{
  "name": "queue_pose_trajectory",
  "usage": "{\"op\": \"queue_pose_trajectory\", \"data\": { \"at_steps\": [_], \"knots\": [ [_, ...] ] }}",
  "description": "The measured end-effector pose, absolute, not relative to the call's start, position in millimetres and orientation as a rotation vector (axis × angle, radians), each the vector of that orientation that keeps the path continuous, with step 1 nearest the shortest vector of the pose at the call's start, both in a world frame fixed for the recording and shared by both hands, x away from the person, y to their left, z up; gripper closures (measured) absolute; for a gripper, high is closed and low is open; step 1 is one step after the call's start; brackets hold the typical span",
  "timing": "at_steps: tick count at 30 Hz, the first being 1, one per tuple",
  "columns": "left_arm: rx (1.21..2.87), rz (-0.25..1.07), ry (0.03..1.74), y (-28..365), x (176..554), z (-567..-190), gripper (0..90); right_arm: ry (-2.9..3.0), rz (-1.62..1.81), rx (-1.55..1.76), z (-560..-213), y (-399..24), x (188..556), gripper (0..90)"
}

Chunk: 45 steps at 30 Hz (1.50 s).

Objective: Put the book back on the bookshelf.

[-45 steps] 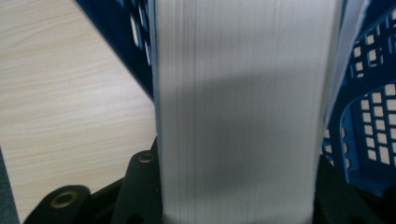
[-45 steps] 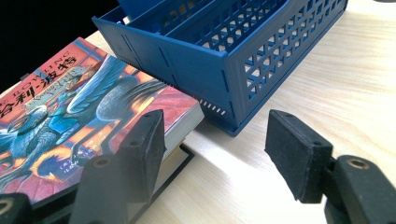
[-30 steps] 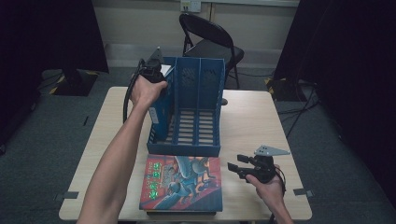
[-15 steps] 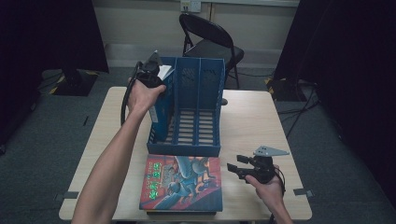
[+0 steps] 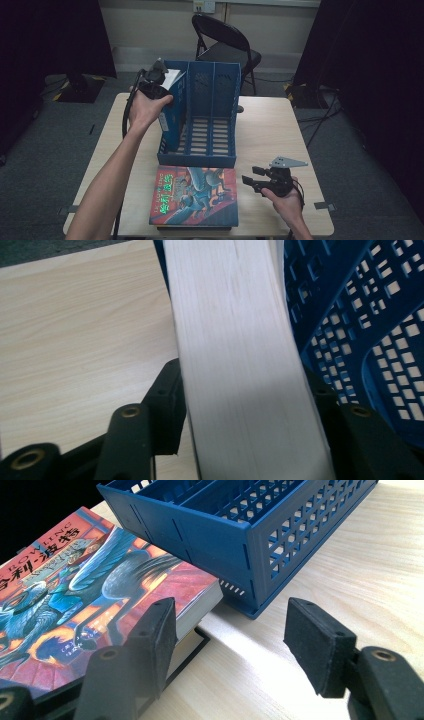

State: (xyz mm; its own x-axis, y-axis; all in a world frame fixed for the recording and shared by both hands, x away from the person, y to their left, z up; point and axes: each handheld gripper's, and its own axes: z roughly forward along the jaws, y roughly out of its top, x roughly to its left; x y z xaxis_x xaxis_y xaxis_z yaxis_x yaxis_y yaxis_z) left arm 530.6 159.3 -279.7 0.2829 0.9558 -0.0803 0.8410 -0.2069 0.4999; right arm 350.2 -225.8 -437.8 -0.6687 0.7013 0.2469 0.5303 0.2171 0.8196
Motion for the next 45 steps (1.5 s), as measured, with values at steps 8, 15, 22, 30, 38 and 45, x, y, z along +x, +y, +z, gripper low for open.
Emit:
{"op": "queue_pose_trajectory", "data": {
  "at_steps": [8,15,22,30,38,45],
  "knots": [
    [2.078,0.371,1.531,161.6,516.5,-292.6,47.1,2.309,1.434,1.184,-438.3,-225.8,349.9,37.5],
    [1.991,0.390,1.478,170.5,499.8,-310.2,49.2,2.318,1.423,1.182,-439.7,-223.2,350.2,37.5],
    [1.966,0.374,1.427,178.0,481.9,-323.6,49.6,2.320,1.420,1.179,-440.0,-223.1,350.4,37.3],
    [1.928,0.366,1.365,194.6,459.4,-332.9,49.9,2.324,1.417,1.178,-440.8,-221.0,349.9,37.0],
    [1.948,0.380,1.262,203.5,435.9,-345.5,57.7,2.330,1.409,1.165,-439.1,-215.1,348.5,37.5],
    [1.970,0.304,1.228,212.9,419.3,-369.2,62.3,2.347,1.415,1.119,-435.0,-206.2,345.8,45.7]
  ]
}}
